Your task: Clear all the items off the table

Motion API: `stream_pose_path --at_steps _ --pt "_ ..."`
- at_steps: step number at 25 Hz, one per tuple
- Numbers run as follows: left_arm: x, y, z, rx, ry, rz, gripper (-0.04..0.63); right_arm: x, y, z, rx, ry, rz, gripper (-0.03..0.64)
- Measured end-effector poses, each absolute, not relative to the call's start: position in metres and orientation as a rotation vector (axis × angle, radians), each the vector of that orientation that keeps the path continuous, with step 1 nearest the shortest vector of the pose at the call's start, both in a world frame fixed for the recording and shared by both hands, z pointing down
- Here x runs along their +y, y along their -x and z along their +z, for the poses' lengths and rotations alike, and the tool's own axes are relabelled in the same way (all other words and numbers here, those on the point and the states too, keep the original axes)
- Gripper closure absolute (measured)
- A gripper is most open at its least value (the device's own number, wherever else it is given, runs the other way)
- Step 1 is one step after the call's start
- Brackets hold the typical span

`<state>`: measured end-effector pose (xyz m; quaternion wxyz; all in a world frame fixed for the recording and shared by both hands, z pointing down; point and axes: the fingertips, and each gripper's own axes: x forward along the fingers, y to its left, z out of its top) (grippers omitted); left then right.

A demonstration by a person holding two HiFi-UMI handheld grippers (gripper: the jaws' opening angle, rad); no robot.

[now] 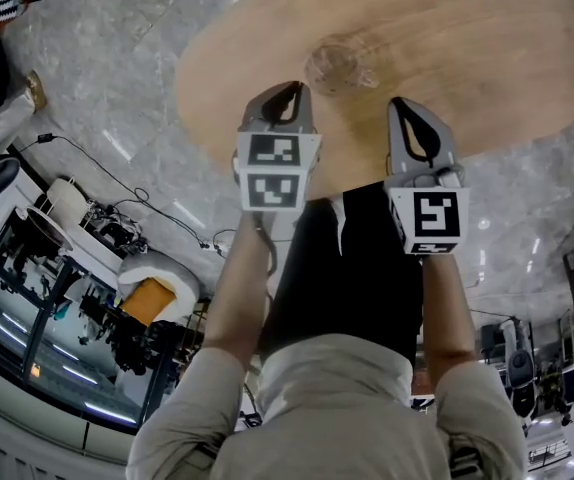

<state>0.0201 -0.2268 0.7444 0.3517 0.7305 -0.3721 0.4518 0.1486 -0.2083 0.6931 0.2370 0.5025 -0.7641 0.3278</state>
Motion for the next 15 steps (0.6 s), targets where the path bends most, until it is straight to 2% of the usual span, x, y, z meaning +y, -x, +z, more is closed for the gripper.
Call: stream_pose_path --at_steps 2,7,15 --pt "-0.233 -0.021 0.747 -0.956 -1.886 1.175 0.571 -0.207 -0.15 0.696 -2.086 -1.386 0.91 0.611" --pt "-0.244 -0.027 0.759 -0.925 -1.856 1.224 0.463 -0.202 -0.159 0.701 -2.062 -1.401 0.929 0.611" --pt "-0.247 -0.036 0.786 -0.839 -1.787 1.251 0.454 -0.198 -0.174 0.701 -2.032 -1.467 0.932 0.611"
